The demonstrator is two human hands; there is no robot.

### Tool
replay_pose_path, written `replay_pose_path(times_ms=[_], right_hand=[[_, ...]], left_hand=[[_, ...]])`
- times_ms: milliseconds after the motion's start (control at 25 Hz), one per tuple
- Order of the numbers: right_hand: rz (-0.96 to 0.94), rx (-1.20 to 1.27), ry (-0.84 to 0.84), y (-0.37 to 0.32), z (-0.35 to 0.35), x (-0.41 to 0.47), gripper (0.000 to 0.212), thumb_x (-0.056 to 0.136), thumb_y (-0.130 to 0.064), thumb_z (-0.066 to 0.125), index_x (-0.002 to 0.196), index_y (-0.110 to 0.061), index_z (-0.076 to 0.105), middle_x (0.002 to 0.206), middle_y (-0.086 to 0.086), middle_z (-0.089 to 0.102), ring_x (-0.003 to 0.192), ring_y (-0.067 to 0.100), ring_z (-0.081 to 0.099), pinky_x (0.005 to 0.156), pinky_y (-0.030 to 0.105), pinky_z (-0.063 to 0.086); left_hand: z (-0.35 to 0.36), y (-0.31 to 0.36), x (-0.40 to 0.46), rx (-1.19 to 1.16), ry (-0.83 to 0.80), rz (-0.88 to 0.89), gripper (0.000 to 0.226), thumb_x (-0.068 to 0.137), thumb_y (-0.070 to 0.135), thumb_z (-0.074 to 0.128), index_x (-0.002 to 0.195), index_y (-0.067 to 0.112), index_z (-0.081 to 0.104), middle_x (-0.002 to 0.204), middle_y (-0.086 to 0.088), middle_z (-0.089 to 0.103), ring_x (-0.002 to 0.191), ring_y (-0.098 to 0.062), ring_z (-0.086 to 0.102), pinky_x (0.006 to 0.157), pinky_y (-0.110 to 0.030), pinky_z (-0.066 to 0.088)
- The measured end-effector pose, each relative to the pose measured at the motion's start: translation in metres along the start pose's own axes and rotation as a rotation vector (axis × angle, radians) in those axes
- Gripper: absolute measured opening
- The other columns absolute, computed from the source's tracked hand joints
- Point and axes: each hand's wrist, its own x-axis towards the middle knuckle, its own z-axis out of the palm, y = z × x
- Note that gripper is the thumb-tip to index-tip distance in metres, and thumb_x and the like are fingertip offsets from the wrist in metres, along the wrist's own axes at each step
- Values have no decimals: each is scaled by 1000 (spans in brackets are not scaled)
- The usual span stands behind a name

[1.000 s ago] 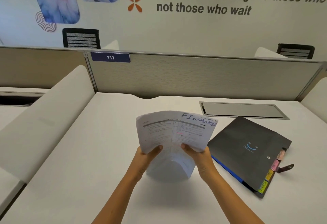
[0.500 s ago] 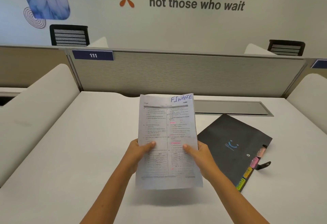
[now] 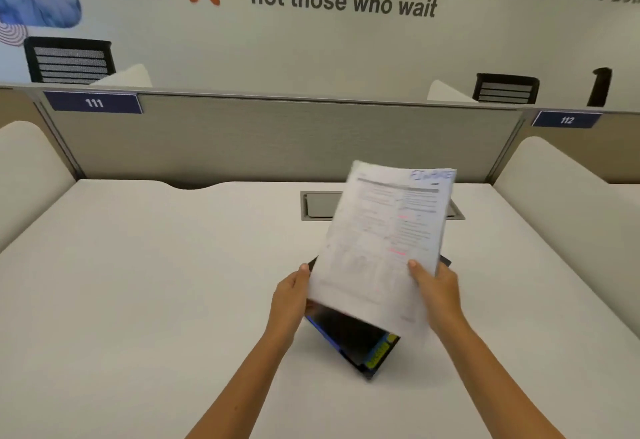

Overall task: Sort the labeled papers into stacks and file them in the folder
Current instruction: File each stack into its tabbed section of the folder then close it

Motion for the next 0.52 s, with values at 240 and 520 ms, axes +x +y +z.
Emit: replay_pose_path(times_ms=[240,520], right_hand=[[104,94,324,33,-103,75,35,91,-10,59,125,-4,56,111,7,60,98,25,57,89,34,46],[267,12,463,88,-185,102,36,92,-12,58,127,-4,53,125,18,58,111,38,57,95,47,48]], left_hand=[[99,-35,-5,940,-243,325,68,89,51,50,147,23,27,155,0,26,145,-24,18,113,-41,26],[144,-50,-1,1376,-230,362,79,91,58,41,152,22,6,160,-7,4,147,-33,1,115,-53,13]])
